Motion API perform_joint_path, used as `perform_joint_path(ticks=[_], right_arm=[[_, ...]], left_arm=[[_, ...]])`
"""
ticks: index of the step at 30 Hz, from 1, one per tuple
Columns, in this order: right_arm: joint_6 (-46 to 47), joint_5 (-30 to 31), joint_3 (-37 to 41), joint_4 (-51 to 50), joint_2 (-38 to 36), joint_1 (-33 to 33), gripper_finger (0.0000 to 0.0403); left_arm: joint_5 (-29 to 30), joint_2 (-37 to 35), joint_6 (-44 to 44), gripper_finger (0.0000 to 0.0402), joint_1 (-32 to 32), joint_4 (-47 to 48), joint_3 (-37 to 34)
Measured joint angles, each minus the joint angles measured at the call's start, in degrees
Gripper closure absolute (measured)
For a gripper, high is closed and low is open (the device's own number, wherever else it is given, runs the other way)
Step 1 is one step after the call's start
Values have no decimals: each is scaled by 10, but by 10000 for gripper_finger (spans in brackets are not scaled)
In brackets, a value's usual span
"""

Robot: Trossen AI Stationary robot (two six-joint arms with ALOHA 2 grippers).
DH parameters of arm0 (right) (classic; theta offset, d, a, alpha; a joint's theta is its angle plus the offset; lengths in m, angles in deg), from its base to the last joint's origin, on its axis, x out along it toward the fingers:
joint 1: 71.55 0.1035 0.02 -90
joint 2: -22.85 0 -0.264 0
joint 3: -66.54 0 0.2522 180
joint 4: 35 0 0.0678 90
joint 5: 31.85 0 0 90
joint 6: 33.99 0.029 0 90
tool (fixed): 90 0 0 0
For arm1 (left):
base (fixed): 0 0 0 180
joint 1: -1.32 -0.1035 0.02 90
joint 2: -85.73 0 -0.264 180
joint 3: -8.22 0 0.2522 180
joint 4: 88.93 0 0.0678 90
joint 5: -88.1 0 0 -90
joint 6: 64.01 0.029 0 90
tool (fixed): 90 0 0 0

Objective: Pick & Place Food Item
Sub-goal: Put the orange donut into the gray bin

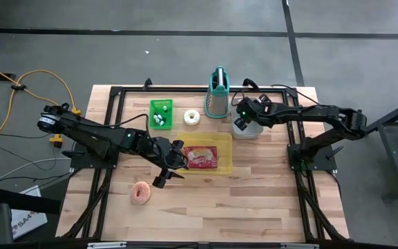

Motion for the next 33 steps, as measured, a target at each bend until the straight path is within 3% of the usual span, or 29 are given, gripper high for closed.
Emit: perform_joint_path(ticks=[10, 17, 24, 27, 33], right_arm=[[-19, -39, 0, 69, -13, 14, 263], [-22, -64, 0, 73, -56, 69, 264], [-18, -83, -1, 94, -66, 148, 264], [-17, -84, -1, 107, -66, 177, 264], [-13, -82, -1, 136, -66, 228, 264]], left_arm=[[12, 0, -4, 238, 0, 0, 0], [14, -2, -7, 238, 0, 29, 0], [14, -2, -116, 238, 4, 144, 0], [16, -1, -160, 238, 23, 174, 0], [74, 1, -217, 238, 111, 194, 0]])
